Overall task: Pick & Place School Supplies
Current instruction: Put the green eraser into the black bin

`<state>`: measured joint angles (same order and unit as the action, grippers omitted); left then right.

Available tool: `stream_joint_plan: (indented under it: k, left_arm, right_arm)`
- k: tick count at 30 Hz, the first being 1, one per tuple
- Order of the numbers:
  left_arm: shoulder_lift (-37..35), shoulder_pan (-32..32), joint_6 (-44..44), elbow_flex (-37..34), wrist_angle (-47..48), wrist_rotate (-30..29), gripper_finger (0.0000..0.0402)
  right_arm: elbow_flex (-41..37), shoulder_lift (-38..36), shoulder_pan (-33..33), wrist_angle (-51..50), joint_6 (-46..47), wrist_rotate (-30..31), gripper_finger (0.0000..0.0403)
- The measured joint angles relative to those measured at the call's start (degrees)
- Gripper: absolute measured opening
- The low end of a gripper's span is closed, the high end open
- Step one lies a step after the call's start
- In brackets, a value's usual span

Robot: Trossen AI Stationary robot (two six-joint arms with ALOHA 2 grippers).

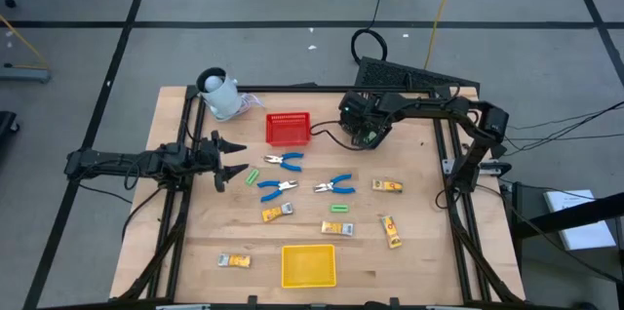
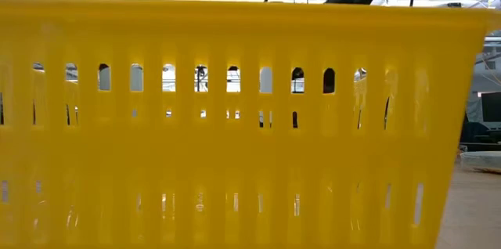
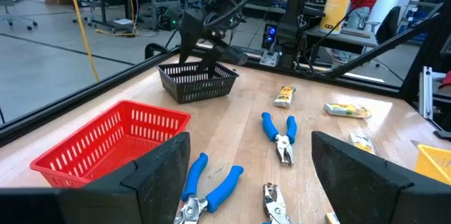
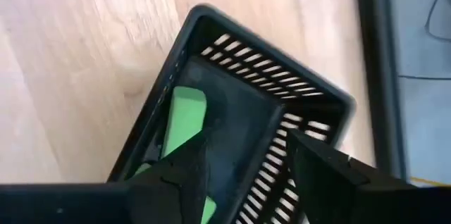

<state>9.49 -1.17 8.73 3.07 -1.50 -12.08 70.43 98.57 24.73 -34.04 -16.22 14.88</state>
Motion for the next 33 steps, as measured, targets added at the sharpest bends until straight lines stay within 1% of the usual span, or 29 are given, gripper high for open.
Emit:
stream_joint_plan:
  k: [3, 8, 10, 12, 15, 21, 23, 25, 27, 29, 33]
  left_arm:
    - [-0.01, 0.02, 0.01, 0.00, 0.01, 0.00, 0.0296]
    - [0.00, 0.00, 0.04, 0.00, 0.00, 0.00, 0.0296]
    - [0.39, 0.01, 0.46, 0.00, -0.04, 0.00, 0.0296]
    - [0.88, 0.00, 0.46, -0.02, 0.17, 0.00, 0.0296]
    - [2.30, 0.02, 0.68, -0.02, -0.09, -0.05, 0.0296]
    - [4.41, 0.00, 0.79, -0.02, -1.93, -0.28, 0.0296]
    - [4.87, 0.02, 0.79, -0.02, -2.76, -0.33, 0.0296]
    - [4.98, 0.01, 0.64, -0.02, -3.00, -0.33, 0.0296]
    - [5.14, 0.02, 0.66, -0.02, -3.20, -0.41, 0.0296]
    - [5.14, 0.00, 0.64, -0.02, -3.19, -0.41, 0.0296]
    - [5.14, 0.00, 0.68, -0.02, -3.15, -0.41, 0.0296]
  right_arm:
    - [0.00, -2.18, -1.45, 2.90, -1.09, -0.80, 0.0161]
    - [0.11, -7.69, -6.25, 6.81, -0.98, -11.27, 0.0155]
    - [0.05, -9.41, -9.21, 5.98, 0.31, -14.98, 0.0155]
    - [0.10, -9.55, -12.76, 6.16, 2.08, -17.90, 0.0155]
    - [-0.04, -9.27, -18.64, 1.80, 5.62, -20.75, 0.0155]
    - [-0.13, -5.20, -30.79, 0.79, 12.85, -20.54, 0.0155]
    - [0.05, -3.59, -33.62, 2.94, 15.58, -19.31, 0.0155]
    - [0.09, -2.25, -36.00, 2.89, 17.99, -19.13, 0.0155]
    - [-0.10, -1.00, -38.04, 2.25, 20.03, -17.62, 0.0155]
    - [-0.09, 0.19, -39.47, 4.03, 21.37, -16.61, 0.0155]
    - [0.00, 2.26, -41.06, 4.14, 23.72, -14.93, 0.0157]
